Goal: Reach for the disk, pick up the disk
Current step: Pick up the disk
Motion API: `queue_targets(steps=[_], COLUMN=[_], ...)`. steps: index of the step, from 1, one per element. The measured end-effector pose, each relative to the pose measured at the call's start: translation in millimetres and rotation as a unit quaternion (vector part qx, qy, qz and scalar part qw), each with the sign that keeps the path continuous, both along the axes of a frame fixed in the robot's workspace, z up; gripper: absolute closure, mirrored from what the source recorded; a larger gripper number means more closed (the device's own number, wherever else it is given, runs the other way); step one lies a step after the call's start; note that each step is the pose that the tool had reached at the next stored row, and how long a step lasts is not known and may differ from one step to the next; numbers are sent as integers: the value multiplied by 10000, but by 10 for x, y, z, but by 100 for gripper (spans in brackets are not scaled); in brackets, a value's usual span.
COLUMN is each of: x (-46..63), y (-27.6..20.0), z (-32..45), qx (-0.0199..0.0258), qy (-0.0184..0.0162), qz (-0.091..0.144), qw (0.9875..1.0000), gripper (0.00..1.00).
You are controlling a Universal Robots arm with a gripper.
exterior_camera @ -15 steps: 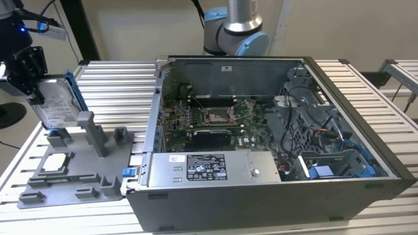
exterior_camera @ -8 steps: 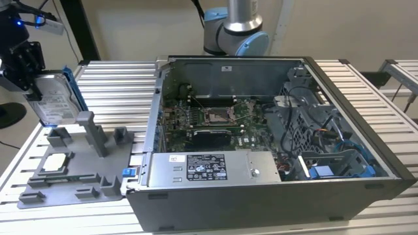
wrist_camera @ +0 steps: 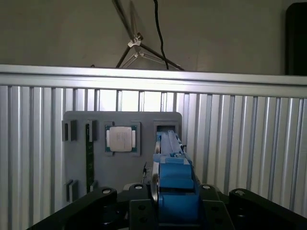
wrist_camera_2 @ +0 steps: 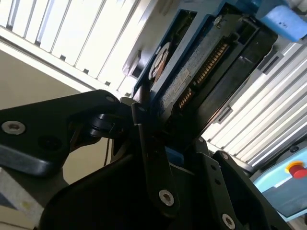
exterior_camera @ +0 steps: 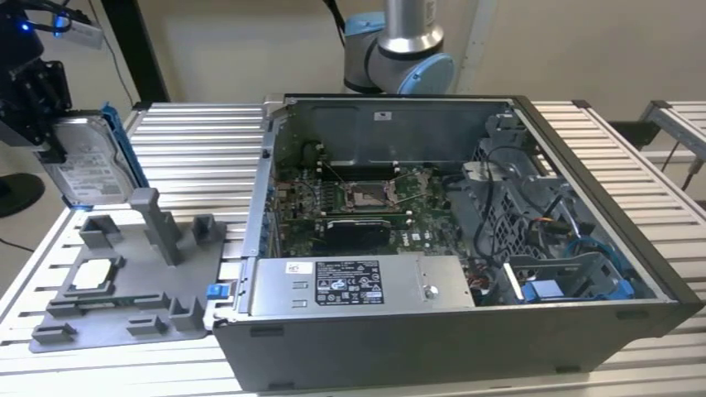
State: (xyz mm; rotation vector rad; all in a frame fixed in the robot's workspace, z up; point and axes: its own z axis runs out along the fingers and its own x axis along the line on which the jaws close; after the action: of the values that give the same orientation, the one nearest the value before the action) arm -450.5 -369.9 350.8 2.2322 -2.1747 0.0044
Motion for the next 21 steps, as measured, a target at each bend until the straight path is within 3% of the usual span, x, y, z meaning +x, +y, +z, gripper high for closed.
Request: queue_targets(steps=[21], x=[0], y=[0], z=[348], qx=[0], qy=[0], qz=[0], qw=[10000], gripper=[100])
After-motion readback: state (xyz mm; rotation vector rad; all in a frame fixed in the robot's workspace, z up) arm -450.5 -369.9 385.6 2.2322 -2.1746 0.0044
